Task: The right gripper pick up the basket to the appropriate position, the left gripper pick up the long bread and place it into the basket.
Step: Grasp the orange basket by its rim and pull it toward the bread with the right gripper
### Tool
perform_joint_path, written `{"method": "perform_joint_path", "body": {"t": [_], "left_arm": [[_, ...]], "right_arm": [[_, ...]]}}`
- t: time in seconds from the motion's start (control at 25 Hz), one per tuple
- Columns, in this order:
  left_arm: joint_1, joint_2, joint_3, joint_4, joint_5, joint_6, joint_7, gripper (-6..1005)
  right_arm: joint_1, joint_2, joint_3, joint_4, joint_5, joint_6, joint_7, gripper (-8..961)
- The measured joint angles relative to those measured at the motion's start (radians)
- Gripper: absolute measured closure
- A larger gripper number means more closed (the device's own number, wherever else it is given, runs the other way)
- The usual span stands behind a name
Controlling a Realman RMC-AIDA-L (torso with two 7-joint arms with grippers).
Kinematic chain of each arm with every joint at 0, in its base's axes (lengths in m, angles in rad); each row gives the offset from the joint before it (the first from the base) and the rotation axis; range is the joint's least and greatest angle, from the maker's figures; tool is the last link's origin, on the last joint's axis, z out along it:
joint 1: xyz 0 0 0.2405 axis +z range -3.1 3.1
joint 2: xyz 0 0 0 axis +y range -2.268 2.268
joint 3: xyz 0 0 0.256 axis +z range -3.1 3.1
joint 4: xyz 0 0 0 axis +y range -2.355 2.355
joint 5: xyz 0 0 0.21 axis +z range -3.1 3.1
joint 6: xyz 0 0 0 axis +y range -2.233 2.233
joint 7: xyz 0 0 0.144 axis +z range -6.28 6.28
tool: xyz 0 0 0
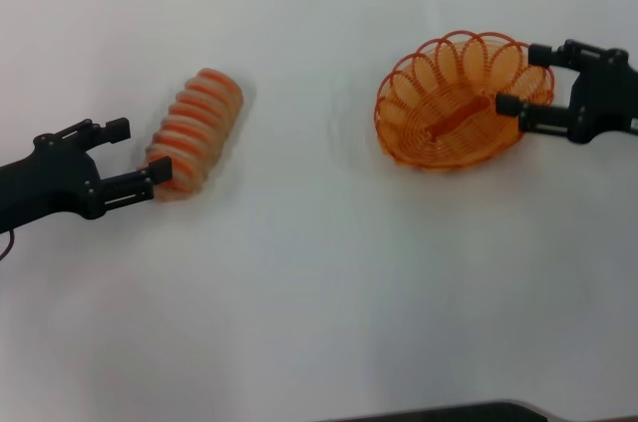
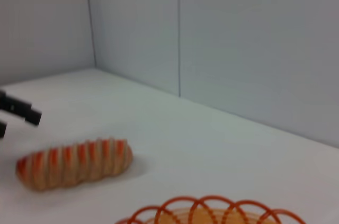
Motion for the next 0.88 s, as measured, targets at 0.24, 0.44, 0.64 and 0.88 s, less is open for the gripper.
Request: {"method": "perform_joint_path", "body": {"t": [0.24,0.44,0.64,0.88], "left_arm": [[-0.001,0.002,0.0,0.0,0.001,0.0,-0.007,140],[-0.003,0.001,0.0,0.0,0.002,-0.007,-0.009,139],[-0.002,0.0,-0.011,0.0,0.0,-0.008,-0.01,139],[-0.007,-0.003,-0.016,0.002,0.0,-0.01,-0.01,139]], "right_arm": [[0.016,-0.044,0.033,-0.04,0.069,-0.09,0.304,115],[0.049,-0.078,0.023,-0.109,0.058,-0.075,0.624,116],[0.086,-0.094,0.015,-0.192,-0.02,-0.058,0.85,118],[0.161,-0.113,0.014,-0.201,-0.212,0.003,1.016,122]]}}
